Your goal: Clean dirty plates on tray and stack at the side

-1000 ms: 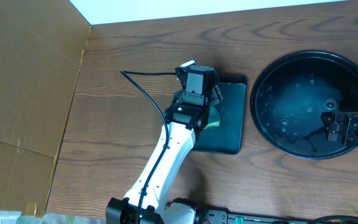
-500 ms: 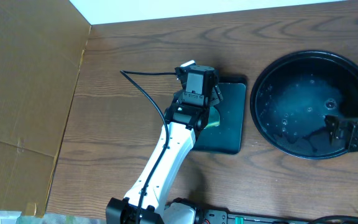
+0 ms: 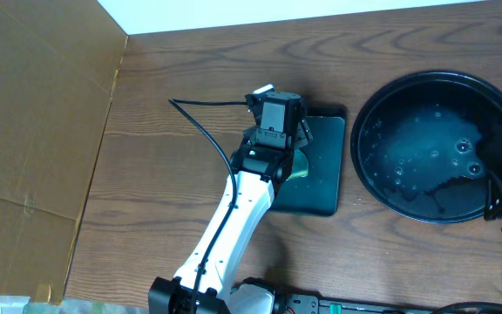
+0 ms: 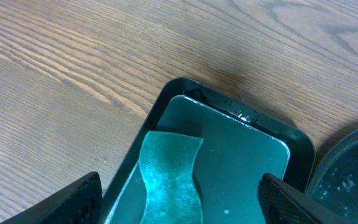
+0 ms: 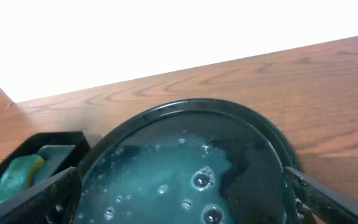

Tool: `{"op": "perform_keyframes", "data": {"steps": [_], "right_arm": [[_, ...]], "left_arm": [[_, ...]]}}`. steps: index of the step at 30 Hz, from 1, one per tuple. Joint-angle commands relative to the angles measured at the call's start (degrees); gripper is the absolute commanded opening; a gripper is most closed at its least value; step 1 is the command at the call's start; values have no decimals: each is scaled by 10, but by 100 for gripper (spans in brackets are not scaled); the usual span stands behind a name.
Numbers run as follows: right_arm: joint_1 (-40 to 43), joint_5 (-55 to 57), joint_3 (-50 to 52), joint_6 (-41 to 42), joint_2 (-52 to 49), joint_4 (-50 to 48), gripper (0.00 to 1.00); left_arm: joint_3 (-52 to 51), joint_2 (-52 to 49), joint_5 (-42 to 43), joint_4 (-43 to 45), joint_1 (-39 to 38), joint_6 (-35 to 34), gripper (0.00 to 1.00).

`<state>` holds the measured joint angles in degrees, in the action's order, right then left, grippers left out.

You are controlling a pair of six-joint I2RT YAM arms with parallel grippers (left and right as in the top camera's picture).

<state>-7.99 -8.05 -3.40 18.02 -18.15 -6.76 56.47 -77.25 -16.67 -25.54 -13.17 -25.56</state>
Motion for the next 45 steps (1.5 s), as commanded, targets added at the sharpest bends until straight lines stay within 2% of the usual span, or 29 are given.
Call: {"op": "perform_keyframes", "data": {"steps": [1,11,20,45], "right_arm": [[5,-3,31,-38,59,4,99],[36,-3,31,-103,179,82,99],[68,3,31,-200,179,105,99],[68,7,31,-203,178,104,99]], "left_arm": [[-1,0,-8,-1,1,0,81],[-1,0,-8,-1,1,0,81],[-1,0,-8,-1,1,0,81],[-1,0,-8,-1,1,-1,81]]}}
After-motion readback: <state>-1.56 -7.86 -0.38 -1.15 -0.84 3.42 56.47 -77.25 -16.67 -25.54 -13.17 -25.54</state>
